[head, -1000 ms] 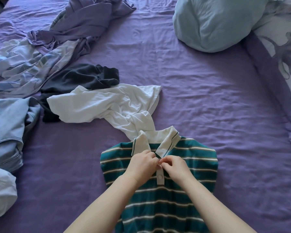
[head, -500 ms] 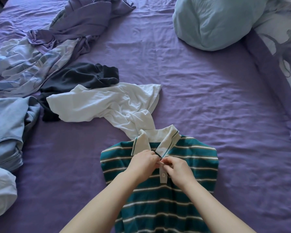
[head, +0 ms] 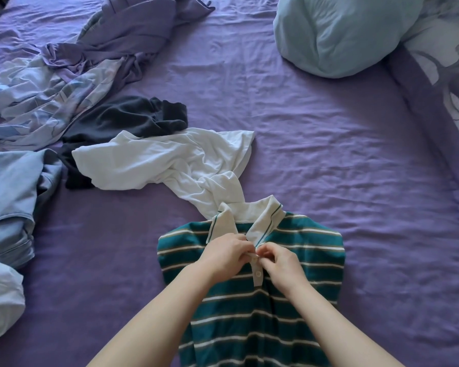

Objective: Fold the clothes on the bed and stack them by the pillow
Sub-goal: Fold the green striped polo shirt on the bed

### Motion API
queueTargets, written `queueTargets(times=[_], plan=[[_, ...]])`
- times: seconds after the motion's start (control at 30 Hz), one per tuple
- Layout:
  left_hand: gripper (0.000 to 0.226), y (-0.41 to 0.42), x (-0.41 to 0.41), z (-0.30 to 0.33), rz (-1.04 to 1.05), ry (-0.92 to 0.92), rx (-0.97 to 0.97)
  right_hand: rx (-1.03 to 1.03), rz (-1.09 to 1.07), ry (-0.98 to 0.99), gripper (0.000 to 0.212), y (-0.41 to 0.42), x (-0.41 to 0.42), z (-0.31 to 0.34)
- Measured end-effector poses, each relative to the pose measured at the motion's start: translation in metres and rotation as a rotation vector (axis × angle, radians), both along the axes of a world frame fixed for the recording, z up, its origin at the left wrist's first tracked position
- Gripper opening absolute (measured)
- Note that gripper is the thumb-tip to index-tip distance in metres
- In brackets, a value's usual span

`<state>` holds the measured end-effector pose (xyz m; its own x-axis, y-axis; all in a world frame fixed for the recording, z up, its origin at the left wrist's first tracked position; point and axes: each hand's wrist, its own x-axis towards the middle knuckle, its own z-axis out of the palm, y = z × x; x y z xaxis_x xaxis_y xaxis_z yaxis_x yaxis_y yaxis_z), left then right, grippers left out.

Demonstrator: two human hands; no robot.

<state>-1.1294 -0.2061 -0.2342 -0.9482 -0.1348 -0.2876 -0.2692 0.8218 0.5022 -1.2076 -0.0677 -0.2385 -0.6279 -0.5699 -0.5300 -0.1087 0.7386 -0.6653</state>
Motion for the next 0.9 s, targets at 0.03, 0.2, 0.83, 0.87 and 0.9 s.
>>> queueTargets(times=[0.03, 0.2, 0.83, 0.87, 0.9], plan=[[0.019, -0.001, 0.0, 0.0, -0.013, -0.011, -0.006, 0.006, -0.001, 0.017, 0.005, 0.0, 0.0, 0.0], [0.02, -0.005, -0.002, -0.002, 0.041, -0.1, -0.003, 0.034, 0.1, 0.119, 0.004, 0.0, 0.0, 0.001], [0.039, -0.039, -0.022, 0.007, 0.009, 0.17, -0.34, 0.159, 0.606, 0.531, 0.049, -0.035, -0.054, 0.019], [0.04, -0.041, -0.026, 0.01, -0.057, 0.093, -0.375, 0.212, 0.694, 0.573, 0.055, -0.04, -0.056, 0.019], [0.043, -0.044, -0.029, 0.008, -0.13, 0.022, -0.418, 0.259, 0.762, 0.633, 0.06, -0.045, -0.059, 0.017]])
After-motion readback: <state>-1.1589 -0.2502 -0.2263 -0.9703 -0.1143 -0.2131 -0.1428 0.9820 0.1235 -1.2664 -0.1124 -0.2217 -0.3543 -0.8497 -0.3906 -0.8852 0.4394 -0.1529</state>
